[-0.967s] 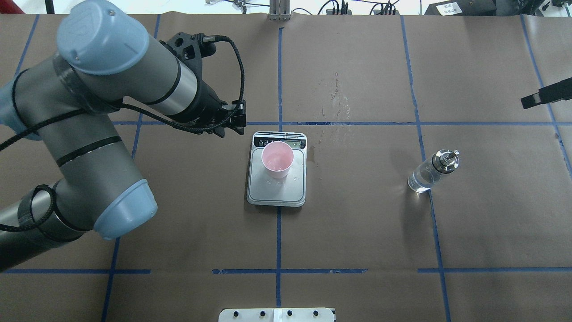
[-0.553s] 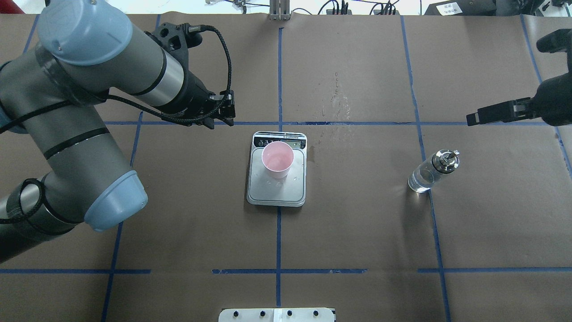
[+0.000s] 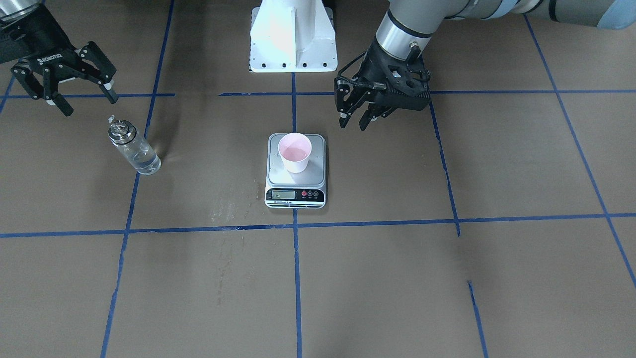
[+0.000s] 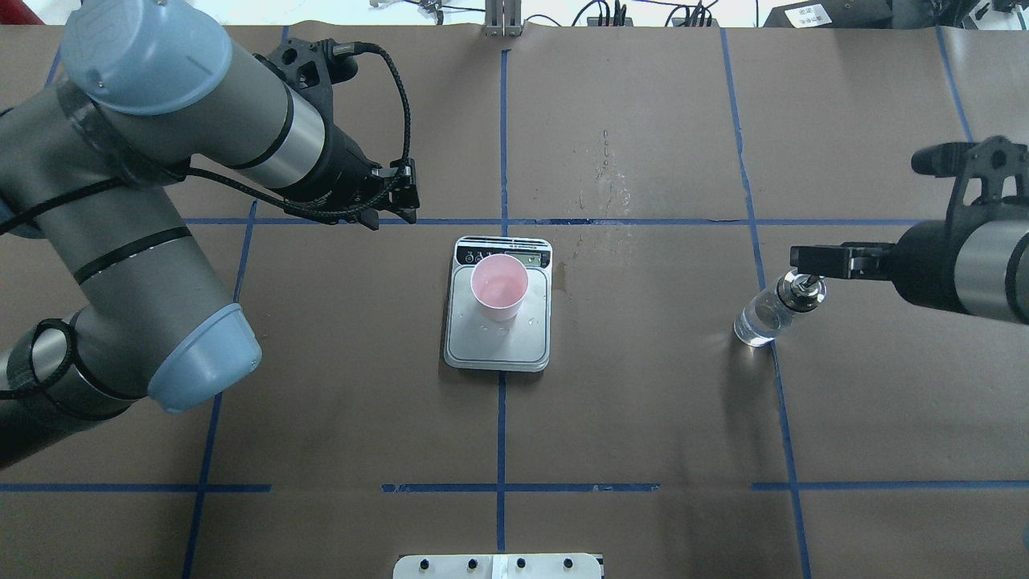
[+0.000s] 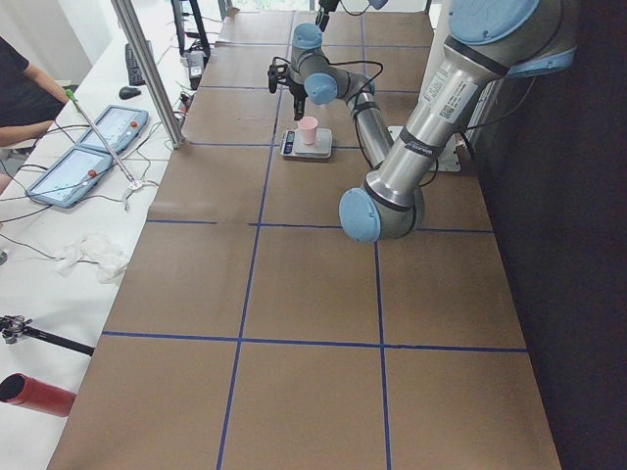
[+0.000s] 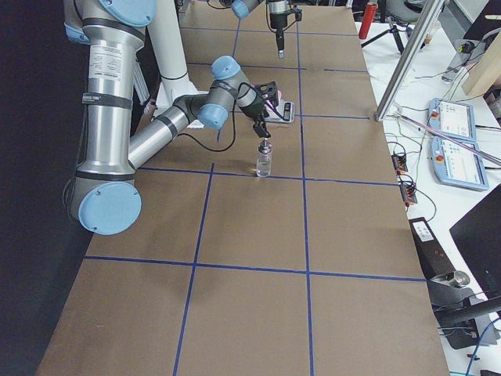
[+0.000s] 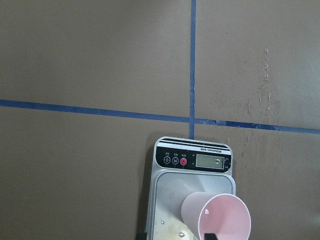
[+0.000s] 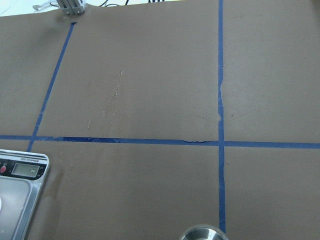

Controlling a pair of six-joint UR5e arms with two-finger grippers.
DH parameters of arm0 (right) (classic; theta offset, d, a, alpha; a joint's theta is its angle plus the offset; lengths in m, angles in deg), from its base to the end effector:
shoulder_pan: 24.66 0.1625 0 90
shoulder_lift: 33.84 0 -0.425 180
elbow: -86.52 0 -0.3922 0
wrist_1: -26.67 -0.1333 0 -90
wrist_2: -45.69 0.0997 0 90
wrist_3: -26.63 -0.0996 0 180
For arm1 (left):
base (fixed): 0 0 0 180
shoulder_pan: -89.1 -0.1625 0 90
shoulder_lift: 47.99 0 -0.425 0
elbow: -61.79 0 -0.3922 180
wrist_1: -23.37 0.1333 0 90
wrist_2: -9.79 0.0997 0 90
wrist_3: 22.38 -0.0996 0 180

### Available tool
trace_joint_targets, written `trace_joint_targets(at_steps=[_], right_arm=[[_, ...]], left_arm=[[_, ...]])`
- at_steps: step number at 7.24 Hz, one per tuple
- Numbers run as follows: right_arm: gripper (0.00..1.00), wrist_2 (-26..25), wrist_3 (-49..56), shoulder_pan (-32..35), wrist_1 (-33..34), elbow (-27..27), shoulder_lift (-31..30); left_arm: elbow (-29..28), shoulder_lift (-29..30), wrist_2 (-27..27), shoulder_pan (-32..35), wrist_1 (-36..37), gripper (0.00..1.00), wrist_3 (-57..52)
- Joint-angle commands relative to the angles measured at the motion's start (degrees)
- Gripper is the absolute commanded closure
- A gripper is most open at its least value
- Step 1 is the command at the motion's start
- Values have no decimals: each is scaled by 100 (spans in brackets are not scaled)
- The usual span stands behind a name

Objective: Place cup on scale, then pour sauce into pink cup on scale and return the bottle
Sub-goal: 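Move the right gripper to the glass sauce bottle and close around it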

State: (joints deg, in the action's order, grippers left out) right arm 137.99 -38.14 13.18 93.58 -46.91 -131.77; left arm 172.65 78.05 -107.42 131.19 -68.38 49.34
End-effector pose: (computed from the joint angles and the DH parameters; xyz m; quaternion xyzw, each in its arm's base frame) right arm -0.2346 -0.3460 0.3225 0.2409 -0.4261 0.0860 0.8677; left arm 0.3803 -0.4618 0.1385 0.0621 0.5146 -0.0621 0.8529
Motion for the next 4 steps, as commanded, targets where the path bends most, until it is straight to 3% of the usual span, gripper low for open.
trace_joint_targets(at_steps=[1,3,4], right_arm=[[0,-1125,-561,-768,6,-245,-532],[0,-2859,-1229,-2056,59,-220,-727],[0,-2945,-1310,-2131,59,-115,-727]], left_arm=[[5,-9,-4,-8,-1,49,0],[-29,-9,-4,-8,-9,48,0],[-30,-9,5,-8,-9,47,0]])
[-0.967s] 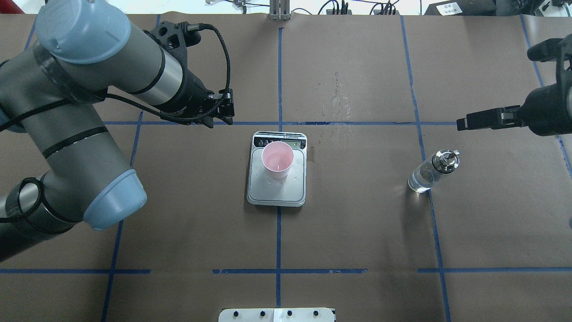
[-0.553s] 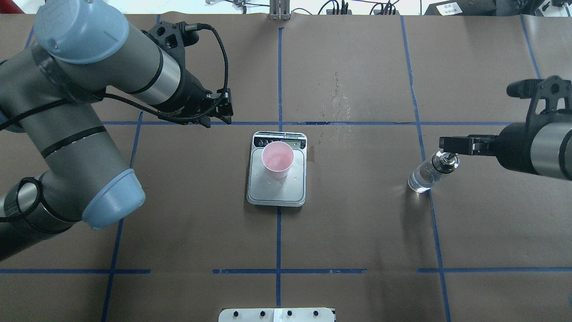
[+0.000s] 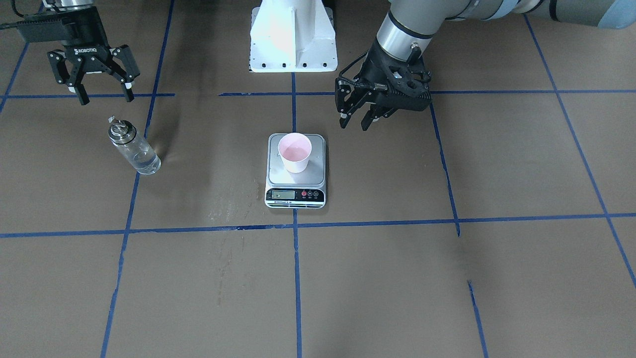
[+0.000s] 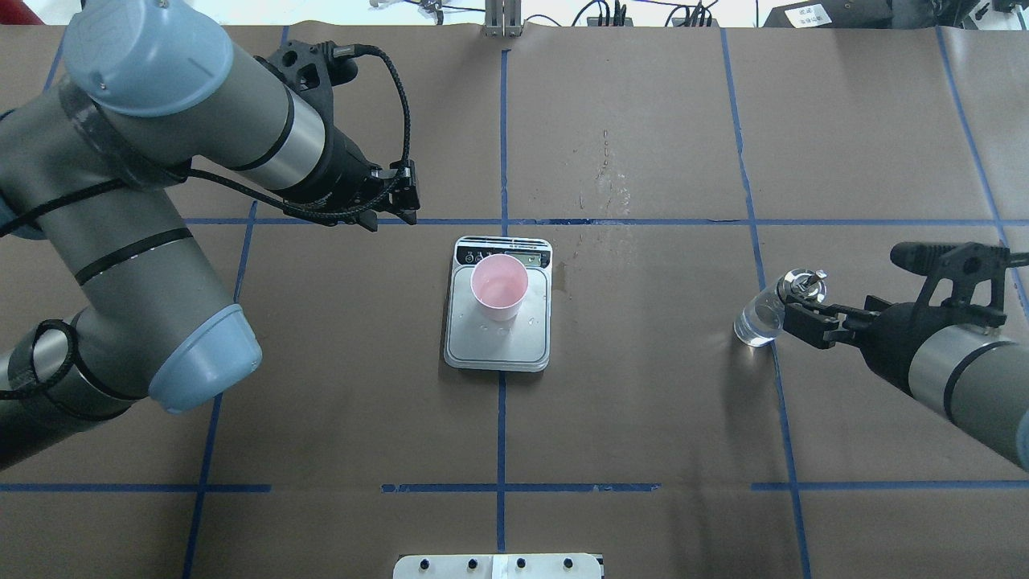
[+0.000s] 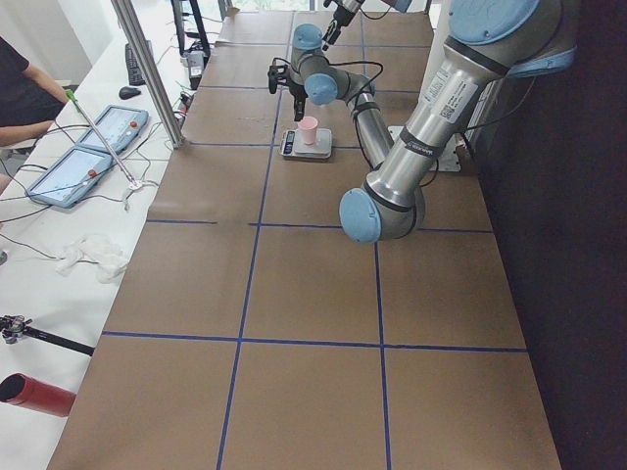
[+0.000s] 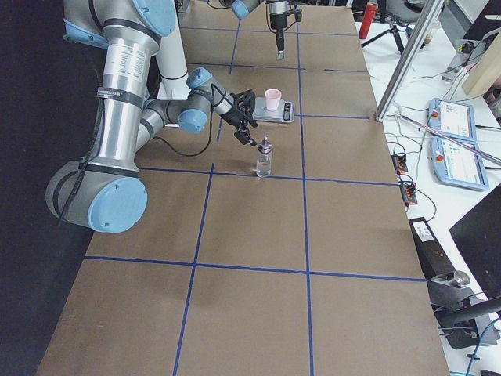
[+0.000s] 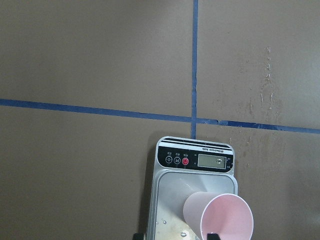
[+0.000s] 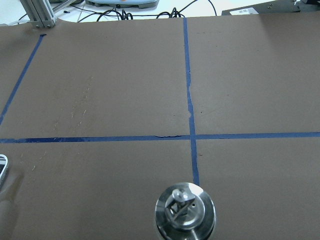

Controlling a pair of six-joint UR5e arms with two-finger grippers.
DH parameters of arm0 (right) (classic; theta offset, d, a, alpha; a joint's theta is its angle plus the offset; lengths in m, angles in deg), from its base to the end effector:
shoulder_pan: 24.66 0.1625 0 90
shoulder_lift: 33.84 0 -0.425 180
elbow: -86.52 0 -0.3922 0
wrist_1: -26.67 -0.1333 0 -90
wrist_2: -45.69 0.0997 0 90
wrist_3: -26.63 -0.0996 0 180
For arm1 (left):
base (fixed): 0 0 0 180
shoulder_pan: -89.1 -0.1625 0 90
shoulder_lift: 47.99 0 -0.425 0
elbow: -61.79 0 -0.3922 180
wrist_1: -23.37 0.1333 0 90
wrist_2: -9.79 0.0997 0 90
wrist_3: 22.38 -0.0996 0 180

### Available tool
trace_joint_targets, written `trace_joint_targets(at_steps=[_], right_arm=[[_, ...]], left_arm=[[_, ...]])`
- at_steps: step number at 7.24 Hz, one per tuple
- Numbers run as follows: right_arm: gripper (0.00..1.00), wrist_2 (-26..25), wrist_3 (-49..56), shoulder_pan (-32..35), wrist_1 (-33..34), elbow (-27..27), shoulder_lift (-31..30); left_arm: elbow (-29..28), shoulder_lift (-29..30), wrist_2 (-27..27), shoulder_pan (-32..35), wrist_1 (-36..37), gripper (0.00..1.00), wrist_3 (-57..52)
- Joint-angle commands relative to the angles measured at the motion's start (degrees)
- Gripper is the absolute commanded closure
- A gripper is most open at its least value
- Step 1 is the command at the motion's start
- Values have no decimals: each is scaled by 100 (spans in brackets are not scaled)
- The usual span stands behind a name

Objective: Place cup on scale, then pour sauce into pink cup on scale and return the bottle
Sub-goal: 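Move the right gripper to the glass sauce bottle and close around it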

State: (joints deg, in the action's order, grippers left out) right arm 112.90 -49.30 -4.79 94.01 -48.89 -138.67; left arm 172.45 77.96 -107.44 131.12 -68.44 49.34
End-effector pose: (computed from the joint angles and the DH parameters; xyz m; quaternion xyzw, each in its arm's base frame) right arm -0.2821 -0.2847 0.3489 0.2971 -0.3686 0.1328 0.8708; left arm 0.3818 -0.4621 0.1405 0.0606 0.5133 -0.0621 0.8538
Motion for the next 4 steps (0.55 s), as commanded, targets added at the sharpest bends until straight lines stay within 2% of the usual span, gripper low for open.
trace_joint_targets(at_steps=[1,2,4], right_arm=[[0,-594,-203,-352,7,329,-29],[0,-987,-281,-483,-54,618,23],[0,-1131,-291,-484,-90,831,286]], left_arm=[[-18,-9,7,-1,6,46,0],[-18,-27,-2,-1,6,46,9],[34,-27,-2,-1,-3,44,9]])
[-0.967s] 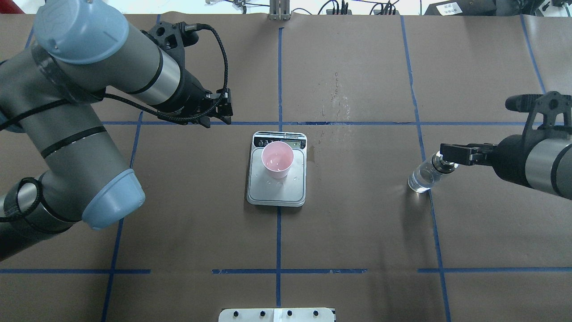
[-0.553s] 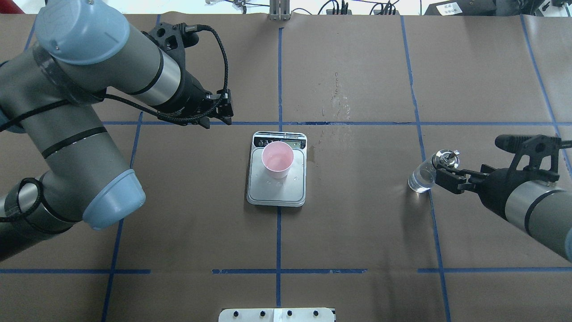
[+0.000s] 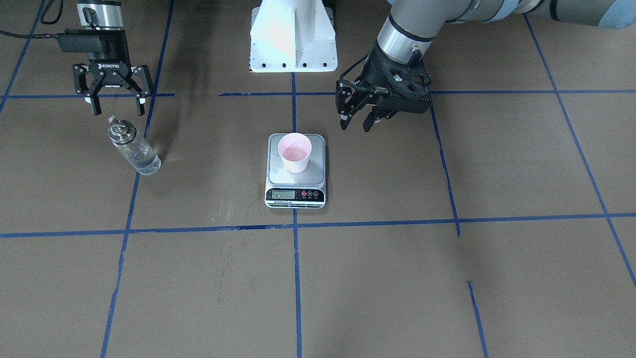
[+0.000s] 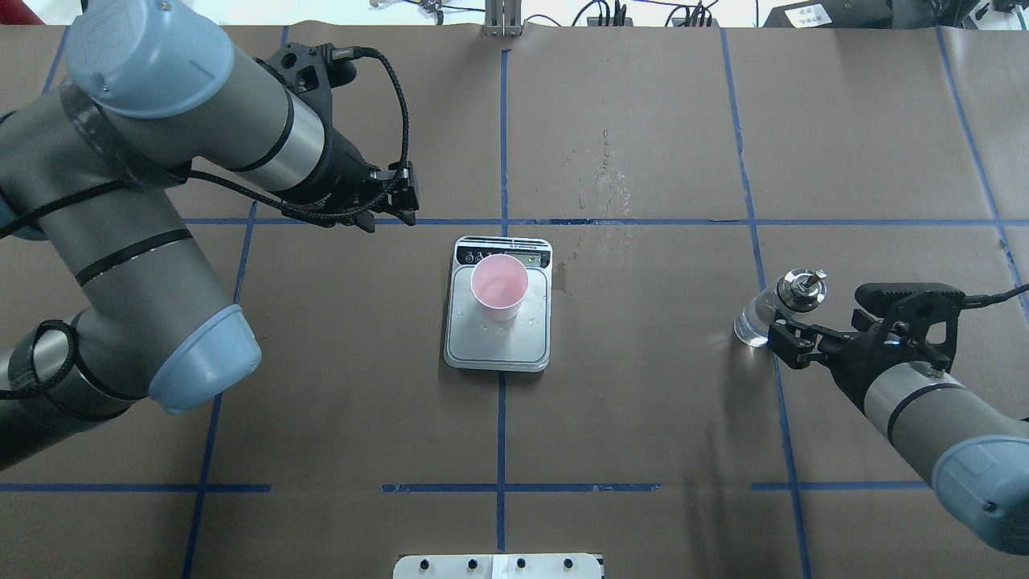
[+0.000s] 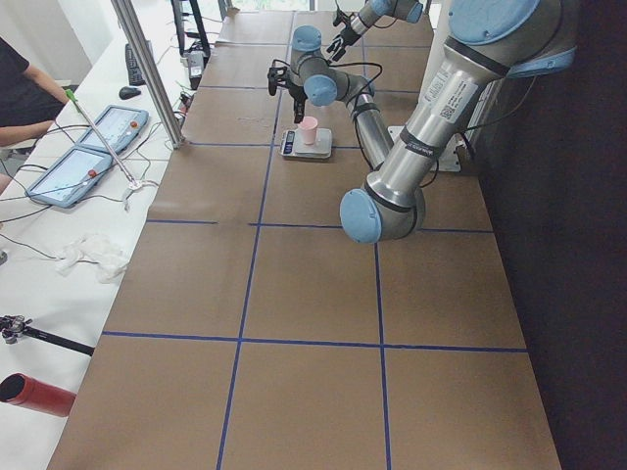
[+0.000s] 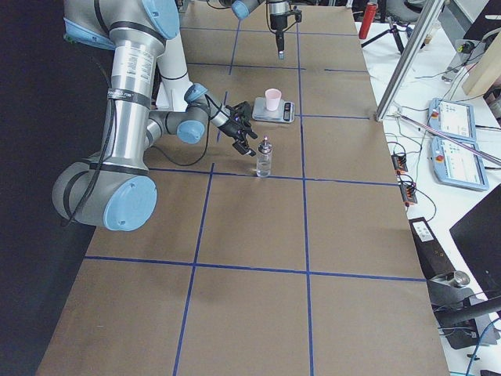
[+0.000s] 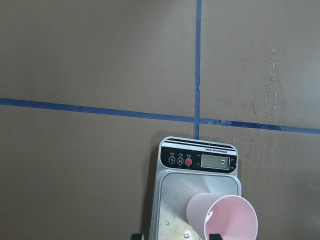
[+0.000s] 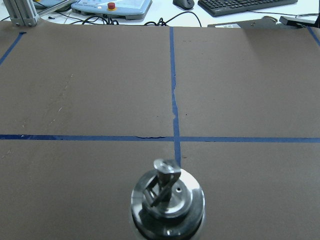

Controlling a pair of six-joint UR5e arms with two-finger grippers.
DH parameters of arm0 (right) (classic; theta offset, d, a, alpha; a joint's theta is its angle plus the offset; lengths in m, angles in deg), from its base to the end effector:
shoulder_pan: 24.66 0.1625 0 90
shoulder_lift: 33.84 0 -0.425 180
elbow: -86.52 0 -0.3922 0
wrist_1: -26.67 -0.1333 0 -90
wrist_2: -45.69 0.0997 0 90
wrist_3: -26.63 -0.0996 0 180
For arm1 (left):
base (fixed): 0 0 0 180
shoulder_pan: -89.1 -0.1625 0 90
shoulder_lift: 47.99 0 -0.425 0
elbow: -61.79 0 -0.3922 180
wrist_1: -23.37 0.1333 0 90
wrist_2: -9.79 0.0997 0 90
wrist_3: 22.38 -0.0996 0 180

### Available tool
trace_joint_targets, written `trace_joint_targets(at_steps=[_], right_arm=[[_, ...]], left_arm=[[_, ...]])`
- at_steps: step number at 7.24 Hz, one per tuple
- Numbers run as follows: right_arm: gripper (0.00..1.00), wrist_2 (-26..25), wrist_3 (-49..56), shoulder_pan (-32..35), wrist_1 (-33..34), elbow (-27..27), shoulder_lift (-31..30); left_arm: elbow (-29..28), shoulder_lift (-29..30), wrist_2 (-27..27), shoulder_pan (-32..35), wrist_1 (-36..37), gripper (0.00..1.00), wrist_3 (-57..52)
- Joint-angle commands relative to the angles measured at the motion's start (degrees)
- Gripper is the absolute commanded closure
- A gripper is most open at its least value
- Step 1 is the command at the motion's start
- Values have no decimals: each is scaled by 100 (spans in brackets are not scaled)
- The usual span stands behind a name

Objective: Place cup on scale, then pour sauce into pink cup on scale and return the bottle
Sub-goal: 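Move the right gripper to the glass sauce bottle and close around it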

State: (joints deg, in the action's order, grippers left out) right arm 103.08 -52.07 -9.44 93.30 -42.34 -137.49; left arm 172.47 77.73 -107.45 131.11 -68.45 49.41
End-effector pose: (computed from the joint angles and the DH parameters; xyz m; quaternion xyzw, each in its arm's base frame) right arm -0.3209 -0.2811 0.3892 0.3396 -0.3256 0.1453 0.8704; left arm 0.3819 -0.4620 0.1428 0.0592 0.5122 -0.0630 0.8545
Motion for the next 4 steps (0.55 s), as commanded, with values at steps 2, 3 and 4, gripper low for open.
trace_joint_targets(at_steps=[2,3,4], right_arm=[[0,-482,-250,-124,-53,395,196],[0,-702,-295,-186,-71,535,283],[0,-913,-426,-274,-62,693,571]], left_arm=[[33,-12,8,0,6,29,1],[33,-12,8,0,6,29,1],[41,-12,8,0,6,29,27]])
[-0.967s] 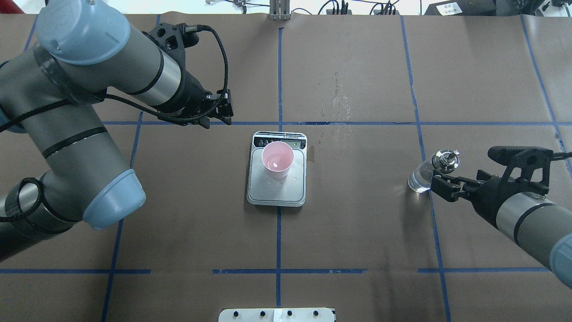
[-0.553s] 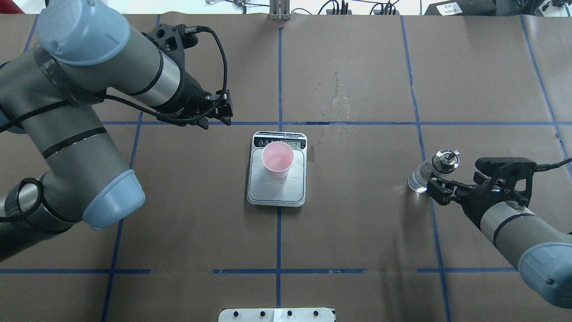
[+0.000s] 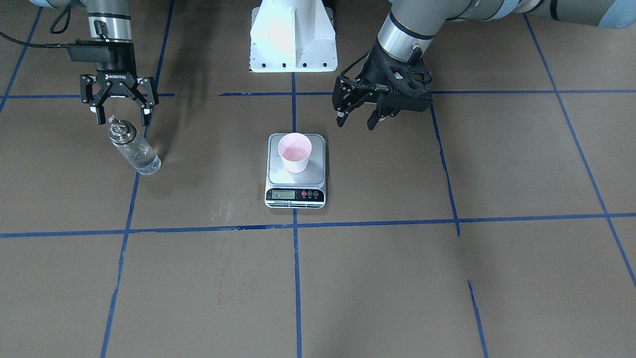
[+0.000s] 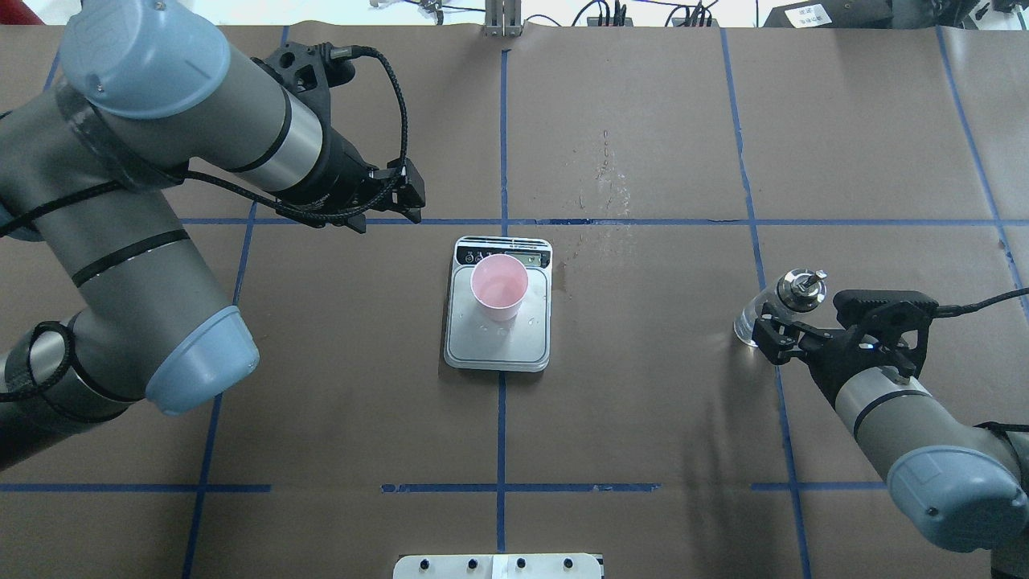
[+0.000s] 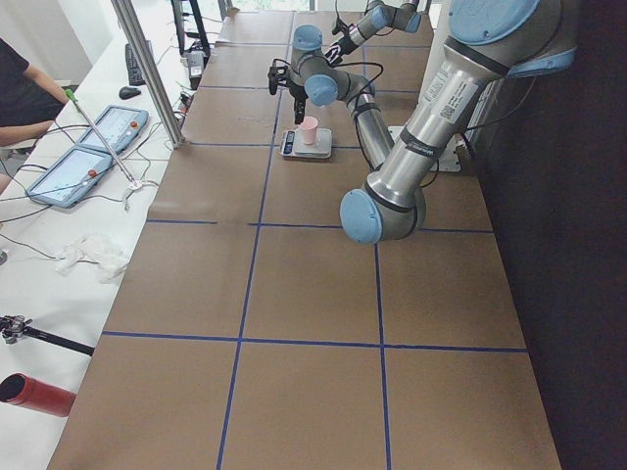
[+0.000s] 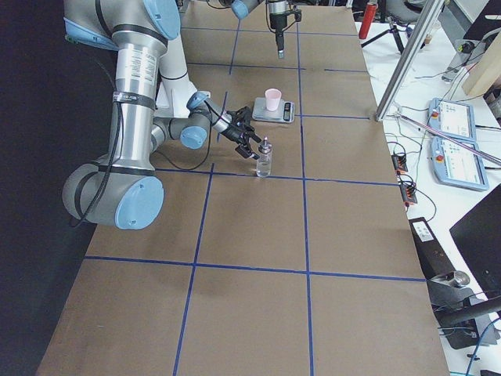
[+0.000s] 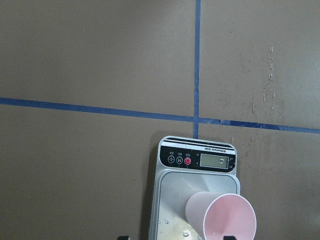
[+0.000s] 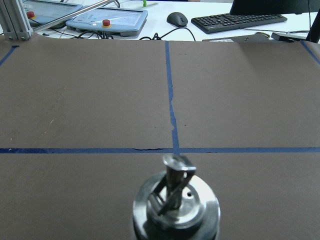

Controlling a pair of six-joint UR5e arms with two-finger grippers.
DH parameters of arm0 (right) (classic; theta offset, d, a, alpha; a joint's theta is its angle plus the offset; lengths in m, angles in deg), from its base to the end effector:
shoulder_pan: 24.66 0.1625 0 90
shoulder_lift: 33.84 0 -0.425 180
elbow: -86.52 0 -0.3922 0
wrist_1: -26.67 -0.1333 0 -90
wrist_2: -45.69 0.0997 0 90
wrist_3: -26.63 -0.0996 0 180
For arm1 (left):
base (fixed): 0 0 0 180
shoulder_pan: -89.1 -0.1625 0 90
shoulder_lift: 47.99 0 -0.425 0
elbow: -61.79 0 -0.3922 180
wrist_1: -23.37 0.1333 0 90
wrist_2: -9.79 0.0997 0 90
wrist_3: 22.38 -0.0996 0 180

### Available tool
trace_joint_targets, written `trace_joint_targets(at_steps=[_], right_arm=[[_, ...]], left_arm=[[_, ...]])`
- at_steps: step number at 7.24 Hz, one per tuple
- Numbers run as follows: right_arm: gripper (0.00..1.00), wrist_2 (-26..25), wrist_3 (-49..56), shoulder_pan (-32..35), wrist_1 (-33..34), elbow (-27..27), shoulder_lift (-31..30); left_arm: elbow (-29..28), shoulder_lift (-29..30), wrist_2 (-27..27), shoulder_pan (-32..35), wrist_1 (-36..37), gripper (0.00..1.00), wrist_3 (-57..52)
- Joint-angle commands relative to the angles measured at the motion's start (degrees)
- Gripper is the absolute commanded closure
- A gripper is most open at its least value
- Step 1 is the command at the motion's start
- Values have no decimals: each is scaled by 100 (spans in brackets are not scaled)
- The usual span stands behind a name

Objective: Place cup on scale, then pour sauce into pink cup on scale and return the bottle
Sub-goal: 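Lift the sauce bottle with the right gripper and adjust its hold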

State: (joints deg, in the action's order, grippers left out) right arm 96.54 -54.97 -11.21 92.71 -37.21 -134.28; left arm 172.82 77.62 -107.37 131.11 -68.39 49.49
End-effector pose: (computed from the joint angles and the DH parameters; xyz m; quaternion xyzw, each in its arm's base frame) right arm -0.3508 -0.2856 0.4046 0.3730 -0.3126 0.1722 0.8565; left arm 0.3802 -0.4607 0.1420 0.0602 0.5131 -0.0635 0.8539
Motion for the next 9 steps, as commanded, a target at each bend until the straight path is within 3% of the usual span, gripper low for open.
trace_joint_targets(at_steps=[1,6,9], right_arm=[[0,-400,-146,-150,-4,295,253],[0,-884,-146,-317,-12,682,253],[0,-911,-137,-326,-302,884,279]], left_arm=[[7,-2,0,0,9,29,20],[-2,-11,9,9,9,29,29],[-2,-11,9,9,9,28,29]])
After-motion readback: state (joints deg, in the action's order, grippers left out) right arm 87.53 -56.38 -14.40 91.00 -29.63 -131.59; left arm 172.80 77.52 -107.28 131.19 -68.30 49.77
